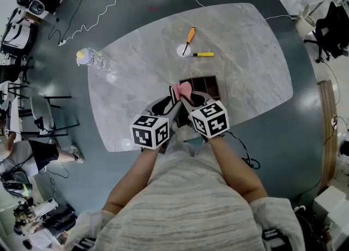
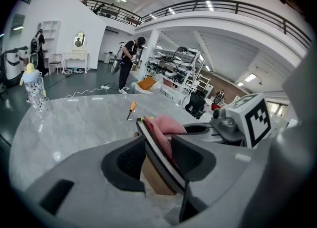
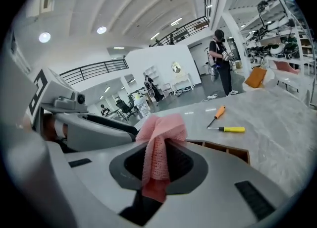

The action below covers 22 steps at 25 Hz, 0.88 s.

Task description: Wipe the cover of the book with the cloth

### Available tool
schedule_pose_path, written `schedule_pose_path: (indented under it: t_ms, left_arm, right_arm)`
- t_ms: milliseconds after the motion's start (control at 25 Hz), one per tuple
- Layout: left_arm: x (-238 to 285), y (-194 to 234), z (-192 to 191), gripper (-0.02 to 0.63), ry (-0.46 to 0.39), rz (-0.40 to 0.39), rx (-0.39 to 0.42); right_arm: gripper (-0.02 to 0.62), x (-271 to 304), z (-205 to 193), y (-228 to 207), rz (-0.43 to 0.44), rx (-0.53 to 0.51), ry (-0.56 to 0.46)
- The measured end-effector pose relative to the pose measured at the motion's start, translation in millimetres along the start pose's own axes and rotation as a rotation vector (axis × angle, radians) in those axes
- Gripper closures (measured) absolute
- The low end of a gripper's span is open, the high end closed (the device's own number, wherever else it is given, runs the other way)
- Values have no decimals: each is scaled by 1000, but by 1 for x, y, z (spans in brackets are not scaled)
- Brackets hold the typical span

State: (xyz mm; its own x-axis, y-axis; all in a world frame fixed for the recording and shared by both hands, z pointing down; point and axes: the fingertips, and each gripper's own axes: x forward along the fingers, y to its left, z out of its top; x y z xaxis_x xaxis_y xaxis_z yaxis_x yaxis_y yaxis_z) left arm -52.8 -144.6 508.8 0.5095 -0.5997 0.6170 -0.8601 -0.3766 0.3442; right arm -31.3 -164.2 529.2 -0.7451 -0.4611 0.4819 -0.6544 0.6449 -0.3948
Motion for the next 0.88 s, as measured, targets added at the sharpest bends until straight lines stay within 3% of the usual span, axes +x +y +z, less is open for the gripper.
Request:
schedule_pose_path:
  t_ms: [160, 600, 880]
  left_arm:
    - [1, -1, -1, 431, 11, 1, 14]
    - [3, -3, -9, 431, 44, 14, 35]
    - [10, -2, -13, 430, 58, 29, 15]
  right_arm:
    - [543, 5, -4, -9, -21, 4, 9]
    - [543, 28, -41, -53, -156, 57, 163]
    - [543, 22, -38, -55, -111, 144, 119]
